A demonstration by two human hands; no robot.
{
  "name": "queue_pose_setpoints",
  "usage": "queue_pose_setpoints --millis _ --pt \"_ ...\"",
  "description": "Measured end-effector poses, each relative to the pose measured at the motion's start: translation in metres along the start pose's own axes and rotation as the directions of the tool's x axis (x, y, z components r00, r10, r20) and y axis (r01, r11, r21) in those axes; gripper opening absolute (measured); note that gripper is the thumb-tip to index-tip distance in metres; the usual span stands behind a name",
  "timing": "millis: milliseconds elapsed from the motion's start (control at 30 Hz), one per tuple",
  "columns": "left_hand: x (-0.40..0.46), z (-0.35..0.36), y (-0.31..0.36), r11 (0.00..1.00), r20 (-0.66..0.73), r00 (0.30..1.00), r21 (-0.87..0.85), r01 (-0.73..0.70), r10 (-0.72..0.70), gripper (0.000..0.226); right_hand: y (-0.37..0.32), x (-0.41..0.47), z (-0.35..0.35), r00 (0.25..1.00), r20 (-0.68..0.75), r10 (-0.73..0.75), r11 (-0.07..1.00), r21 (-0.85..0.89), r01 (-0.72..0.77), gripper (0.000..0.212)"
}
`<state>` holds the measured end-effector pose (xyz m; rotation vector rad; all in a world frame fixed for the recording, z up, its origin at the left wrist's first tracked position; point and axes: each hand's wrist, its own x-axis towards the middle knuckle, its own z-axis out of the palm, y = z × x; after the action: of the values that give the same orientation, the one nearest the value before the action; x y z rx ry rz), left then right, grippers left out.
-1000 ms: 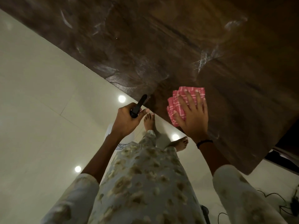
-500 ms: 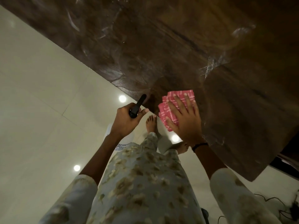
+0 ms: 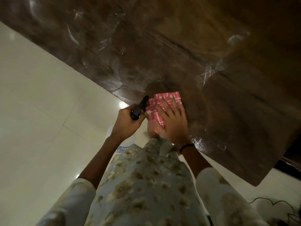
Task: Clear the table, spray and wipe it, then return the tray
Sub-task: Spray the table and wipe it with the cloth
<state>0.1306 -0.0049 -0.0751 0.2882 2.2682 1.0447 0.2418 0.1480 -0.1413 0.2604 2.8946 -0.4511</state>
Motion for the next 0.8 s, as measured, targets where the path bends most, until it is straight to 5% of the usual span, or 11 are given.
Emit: queue_pose_setpoints --millis 233,800 --pt "0.023 0.033 0.042 0.998 0.158 0.986 0.032 -0.054 0.048 0.034 0.070 -0.044 -0.016 0.885 -0.030 0.465 0.885 0.043 -0.464 0.066" --pt "0.078 0.095 0.108 0.982 0.337 0.941 0.161 -0.103 0.043 0.042 0.084 -0.042 -0.017 0.881 -0.044 0.472 0.881 0.053 -0.469 0.064"
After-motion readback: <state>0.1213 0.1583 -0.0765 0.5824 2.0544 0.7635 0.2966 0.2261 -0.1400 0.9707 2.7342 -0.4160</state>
